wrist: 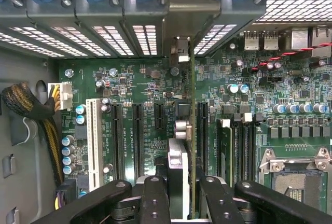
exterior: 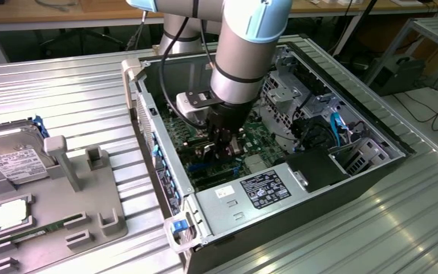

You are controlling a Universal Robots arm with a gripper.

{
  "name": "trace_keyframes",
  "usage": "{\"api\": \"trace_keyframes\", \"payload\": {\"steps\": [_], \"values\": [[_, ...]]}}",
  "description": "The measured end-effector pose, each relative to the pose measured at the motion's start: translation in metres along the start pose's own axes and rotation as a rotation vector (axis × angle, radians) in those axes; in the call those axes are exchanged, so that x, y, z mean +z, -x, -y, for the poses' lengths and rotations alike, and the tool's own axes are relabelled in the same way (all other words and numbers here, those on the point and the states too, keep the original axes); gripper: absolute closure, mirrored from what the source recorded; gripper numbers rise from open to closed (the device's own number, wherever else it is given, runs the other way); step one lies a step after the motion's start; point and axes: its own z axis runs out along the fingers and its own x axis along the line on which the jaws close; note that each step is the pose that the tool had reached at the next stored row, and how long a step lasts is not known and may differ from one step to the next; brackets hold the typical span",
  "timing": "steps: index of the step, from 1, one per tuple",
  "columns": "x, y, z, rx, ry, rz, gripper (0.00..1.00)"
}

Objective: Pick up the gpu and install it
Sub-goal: 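Insert the gpu into the slot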

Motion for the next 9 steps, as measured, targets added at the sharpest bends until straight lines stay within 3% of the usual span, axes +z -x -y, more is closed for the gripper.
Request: {"api": "trace_keyframes", "payload": {"steps": [9], "values": [[0.0002, 0.002, -0.0024, 0.001, 0.0, 0.0, 0.72]]}}
